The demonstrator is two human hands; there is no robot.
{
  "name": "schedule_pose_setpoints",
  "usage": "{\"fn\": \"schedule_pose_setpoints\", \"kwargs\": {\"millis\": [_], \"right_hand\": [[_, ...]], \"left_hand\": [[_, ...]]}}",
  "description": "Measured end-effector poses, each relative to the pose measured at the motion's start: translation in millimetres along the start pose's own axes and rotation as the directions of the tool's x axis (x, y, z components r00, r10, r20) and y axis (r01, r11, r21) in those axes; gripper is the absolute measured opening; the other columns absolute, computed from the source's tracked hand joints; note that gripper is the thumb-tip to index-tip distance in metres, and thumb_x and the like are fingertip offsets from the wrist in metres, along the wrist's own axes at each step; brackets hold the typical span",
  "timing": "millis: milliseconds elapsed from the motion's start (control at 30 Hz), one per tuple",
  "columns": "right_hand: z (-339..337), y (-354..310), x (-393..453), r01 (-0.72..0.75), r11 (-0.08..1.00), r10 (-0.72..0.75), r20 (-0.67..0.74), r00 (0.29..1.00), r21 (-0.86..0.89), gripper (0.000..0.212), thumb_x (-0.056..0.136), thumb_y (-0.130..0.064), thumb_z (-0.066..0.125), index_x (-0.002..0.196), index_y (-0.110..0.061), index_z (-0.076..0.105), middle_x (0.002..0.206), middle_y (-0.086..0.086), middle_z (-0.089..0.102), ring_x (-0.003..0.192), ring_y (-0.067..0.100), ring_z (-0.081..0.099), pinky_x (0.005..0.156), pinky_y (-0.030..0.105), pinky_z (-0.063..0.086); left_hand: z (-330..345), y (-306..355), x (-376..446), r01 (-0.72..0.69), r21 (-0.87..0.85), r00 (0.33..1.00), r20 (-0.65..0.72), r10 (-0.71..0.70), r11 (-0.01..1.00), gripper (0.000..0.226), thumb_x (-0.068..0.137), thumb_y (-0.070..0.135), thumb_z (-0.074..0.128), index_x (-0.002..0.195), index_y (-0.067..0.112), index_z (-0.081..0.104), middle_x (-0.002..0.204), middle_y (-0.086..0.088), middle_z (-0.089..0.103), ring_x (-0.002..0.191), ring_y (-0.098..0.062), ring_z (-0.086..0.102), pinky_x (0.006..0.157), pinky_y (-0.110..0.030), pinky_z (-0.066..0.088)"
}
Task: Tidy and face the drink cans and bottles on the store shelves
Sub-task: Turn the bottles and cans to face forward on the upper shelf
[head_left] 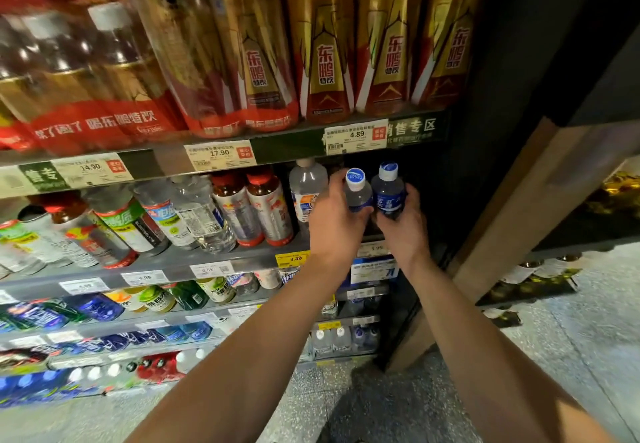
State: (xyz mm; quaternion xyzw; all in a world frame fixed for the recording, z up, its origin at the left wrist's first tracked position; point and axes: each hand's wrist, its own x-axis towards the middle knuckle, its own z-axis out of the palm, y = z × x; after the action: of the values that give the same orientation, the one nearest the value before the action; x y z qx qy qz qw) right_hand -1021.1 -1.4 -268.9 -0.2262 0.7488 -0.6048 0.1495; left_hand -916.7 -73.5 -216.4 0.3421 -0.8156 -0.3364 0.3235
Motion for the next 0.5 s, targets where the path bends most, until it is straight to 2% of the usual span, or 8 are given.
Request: {"fn": "schedule_pose_setpoints", "kwargs": {"millis": [67,167,300,400,500], "right_hand": [[-1,3,0,0.014,1.000,-0.014,-0.007,1.000,0.019,0.075,0.084,-0.014,0.077,0.147,-0.020,0.037,0.134,-0.002,0.060,0.123,0.012,0.056,0.100,0.028,0.046],[-4,8,-1,0.014,0.999,-0.014,-0.010,1.000,0.045,0.074,0.081,-0.017,0.080,0.144,-0.022,0.041,0.127,-0.007,0.063,0.118,0.010,0.059,0.098,0.028,0.049],[-2,10,2,0.036,0.999,-0.037,0.021,0.999,0.016,0.075,0.081,-0.018,0.081,0.144,-0.021,0.041,0.129,-0.006,0.063,0.120,0.011,0.059,0.101,0.032,0.049],[1,12,3,0.057,0.998,-0.056,0.032,0.998,-0.010,0.075,0.081,-0.021,0.081,0.144,-0.022,0.040,0.133,-0.003,0.062,0.123,0.013,0.058,0.102,0.035,0.049],[2,12,1,0.066,0.997,-0.066,0.017,0.998,-0.030,0.076,0.084,-0.021,0.078,0.148,-0.021,0.037,0.138,-0.002,0.059,0.127,0.015,0.055,0.104,0.033,0.046]], "left_hand": [[5,-2,7,-0.028,0.080,0.999,0.029,0.026,0.996,0.066,0.076,0.016,0.084,0.132,0.014,0.049,0.121,-0.008,0.066,0.111,-0.027,0.063,0.087,-0.040,0.054],[7,-2,13,-0.092,0.237,0.995,0.066,0.078,0.967,0.065,0.080,0.021,0.081,0.135,0.006,0.049,0.128,-0.013,0.056,0.122,-0.030,0.051,0.097,-0.040,0.048],[4,0,12,-0.091,0.351,0.996,0.055,0.076,0.932,0.070,0.087,0.028,0.075,0.143,0.007,0.038,0.129,-0.014,0.056,0.123,-0.031,0.050,0.088,-0.042,0.052],[2,-2,11,-0.097,0.402,0.995,0.043,0.087,0.911,0.070,0.088,0.031,0.073,0.144,0.008,0.039,0.134,-0.012,0.048,0.127,-0.031,0.045,0.090,-0.040,0.052],[2,-3,11,-0.094,0.418,0.995,0.056,0.078,0.904,0.071,0.089,0.031,0.073,0.146,0.008,0.038,0.136,-0.012,0.045,0.120,-0.032,0.053,0.082,-0.042,0.054]]}}
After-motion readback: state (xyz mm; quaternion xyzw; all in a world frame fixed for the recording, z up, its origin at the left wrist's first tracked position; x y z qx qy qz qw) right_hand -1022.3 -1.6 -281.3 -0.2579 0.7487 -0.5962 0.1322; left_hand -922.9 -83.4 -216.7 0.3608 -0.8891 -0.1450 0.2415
